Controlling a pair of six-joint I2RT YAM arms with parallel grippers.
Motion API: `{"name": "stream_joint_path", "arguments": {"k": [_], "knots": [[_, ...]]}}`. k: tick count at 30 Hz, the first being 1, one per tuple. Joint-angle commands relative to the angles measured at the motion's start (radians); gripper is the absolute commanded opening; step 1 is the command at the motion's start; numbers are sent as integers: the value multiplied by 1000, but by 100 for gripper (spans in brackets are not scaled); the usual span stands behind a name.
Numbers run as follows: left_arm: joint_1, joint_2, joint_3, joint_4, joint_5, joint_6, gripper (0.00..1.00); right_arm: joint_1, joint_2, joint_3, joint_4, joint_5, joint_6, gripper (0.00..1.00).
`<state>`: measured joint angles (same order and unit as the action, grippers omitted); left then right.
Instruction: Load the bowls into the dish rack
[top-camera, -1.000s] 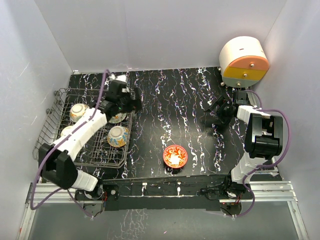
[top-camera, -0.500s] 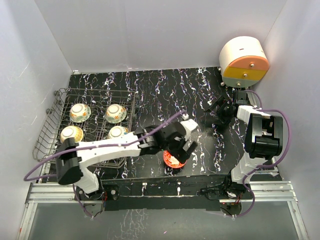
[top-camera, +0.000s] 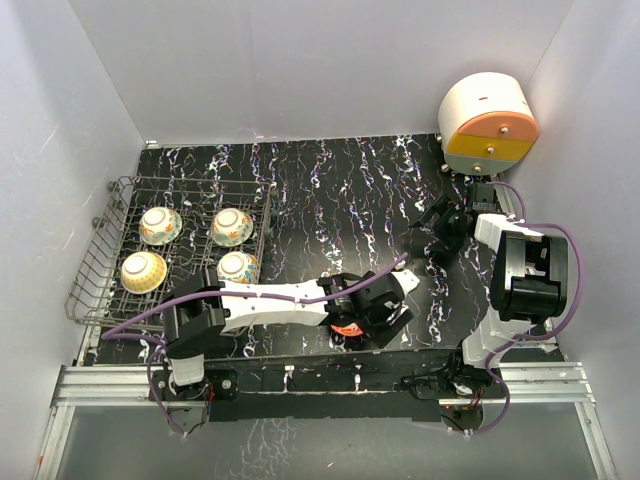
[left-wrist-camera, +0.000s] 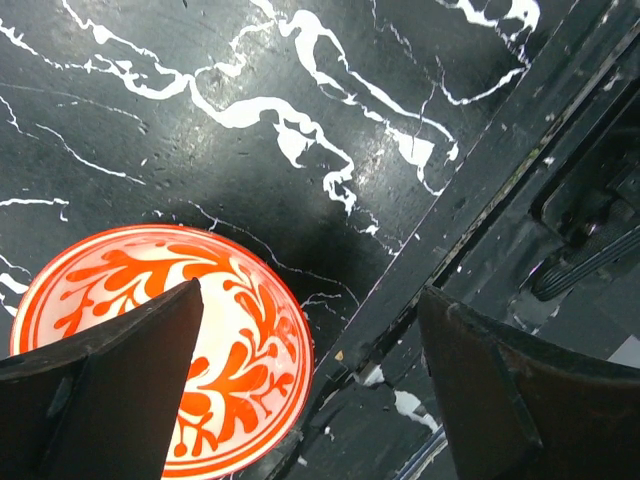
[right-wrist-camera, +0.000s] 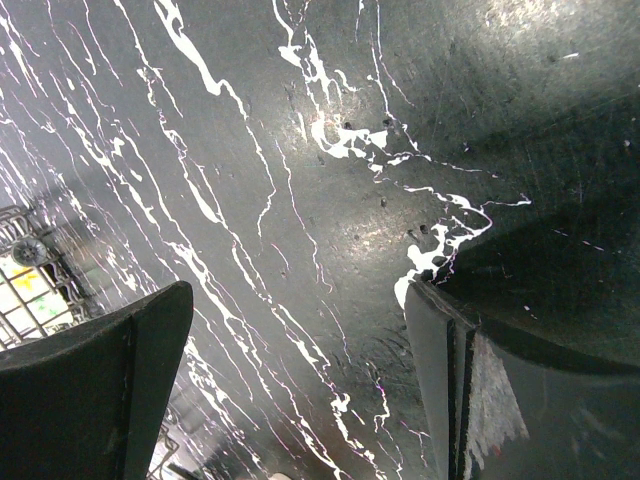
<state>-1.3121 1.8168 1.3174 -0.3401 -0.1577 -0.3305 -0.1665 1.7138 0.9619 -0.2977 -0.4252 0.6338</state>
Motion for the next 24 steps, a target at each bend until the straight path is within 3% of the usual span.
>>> {"name": "stream_joint_path", "arguments": {"k": [1,12,16,20,24], "knots": [[1,-2,-23,58,-19,-21,84,-12,-31,-7,-6,20,-30,91],[1,9,-143,86,-125,-51,66,-18,-7,9,-3,6,-39,91],[0,11,-163,85,-130,-51,38,-21,-6,6,-4,8,-40,91],[0,23,-190,90,-121,-59,27,-25,-9,0,-2,6,-40,91],[0,11,-215,88,-137,-69,0,-31,-14,0,-4,6,-40,91]]}}
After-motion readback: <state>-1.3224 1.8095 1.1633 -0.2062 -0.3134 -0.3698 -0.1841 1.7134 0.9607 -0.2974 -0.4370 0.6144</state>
